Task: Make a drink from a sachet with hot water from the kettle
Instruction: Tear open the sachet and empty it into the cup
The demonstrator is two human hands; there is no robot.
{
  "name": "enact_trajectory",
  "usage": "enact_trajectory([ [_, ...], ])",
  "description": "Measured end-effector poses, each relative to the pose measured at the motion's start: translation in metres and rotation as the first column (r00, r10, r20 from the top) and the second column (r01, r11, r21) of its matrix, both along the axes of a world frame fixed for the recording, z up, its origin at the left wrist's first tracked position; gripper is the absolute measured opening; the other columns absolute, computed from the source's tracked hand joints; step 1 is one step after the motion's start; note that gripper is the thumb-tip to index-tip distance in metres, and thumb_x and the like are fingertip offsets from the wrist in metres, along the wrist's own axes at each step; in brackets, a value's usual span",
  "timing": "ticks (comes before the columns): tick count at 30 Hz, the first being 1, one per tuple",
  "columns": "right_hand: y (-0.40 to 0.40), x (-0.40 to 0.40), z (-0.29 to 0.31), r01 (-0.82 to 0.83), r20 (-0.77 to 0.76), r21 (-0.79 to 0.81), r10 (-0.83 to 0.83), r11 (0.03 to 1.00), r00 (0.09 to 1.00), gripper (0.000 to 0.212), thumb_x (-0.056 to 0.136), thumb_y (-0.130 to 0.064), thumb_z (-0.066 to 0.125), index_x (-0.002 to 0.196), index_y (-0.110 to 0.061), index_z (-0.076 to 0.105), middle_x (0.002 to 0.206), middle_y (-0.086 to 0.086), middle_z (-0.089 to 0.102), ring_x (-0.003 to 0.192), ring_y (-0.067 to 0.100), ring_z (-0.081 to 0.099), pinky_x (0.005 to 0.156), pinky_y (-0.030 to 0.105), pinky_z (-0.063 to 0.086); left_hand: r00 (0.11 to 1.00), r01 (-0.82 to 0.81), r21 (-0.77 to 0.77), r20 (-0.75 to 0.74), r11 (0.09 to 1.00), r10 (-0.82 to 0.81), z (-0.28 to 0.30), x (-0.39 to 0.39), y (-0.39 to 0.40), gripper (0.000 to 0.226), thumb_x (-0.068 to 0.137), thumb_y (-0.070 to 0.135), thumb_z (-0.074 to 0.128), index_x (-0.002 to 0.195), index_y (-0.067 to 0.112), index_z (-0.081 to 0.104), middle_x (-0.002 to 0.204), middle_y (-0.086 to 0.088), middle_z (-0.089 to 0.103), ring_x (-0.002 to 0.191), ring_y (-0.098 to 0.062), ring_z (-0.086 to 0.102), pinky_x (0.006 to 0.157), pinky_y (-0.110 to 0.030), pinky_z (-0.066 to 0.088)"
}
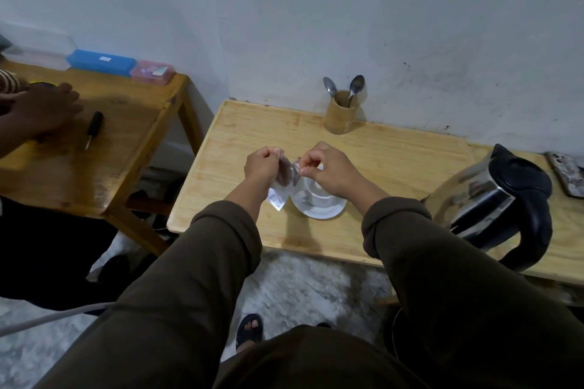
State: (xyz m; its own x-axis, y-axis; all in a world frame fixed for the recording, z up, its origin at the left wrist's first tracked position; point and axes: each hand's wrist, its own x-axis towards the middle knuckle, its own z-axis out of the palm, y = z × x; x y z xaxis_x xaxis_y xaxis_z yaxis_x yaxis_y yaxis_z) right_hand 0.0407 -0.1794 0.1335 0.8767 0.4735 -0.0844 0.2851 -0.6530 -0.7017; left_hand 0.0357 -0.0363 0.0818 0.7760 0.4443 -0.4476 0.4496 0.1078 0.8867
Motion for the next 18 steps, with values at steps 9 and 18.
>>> enact_trajectory([
  [9, -0.023, -0.003, 0.009, -0.002, -0.041, 0.034, 0.003, 0.999, 0.999, 0.012, 0.087, -0.005, 0.061, 0.078, -0.012, 0.059, 0.101, -0.001, 0.053, 0.088, 0.015, 0.052, 0.080, 0.021, 0.040, 0.999, 0.033, 0.071, -0.043, 0.997, -0.030, -0.002, 0.000, -0.006, 0.018, 0.091, 0.027, 0.055, 0.091, 0.018, 0.070, 0.105, -0.008, 0.071, 0.108, -0.026, 0.063, 0.100, -0.037, 0.050],
  [18, -0.035, -0.006, -0.001, 0.225, -0.191, 0.284, -0.175, 0.932, 0.966, 0.011, 0.088, -0.002, 0.059, 0.082, -0.010, 0.057, 0.073, 0.001, 0.065, 0.061, 0.007, 0.068, 0.061, 0.017, 0.052, 0.967, 0.253, 0.214, -0.096, 0.943, -0.238, -0.014, -0.006, -0.018, 0.016, 0.089, 0.024, 0.059, 0.090, 0.013, 0.070, 0.097, -0.004, 0.068, 0.092, -0.019, 0.059, 0.081, -0.025, 0.044],
])
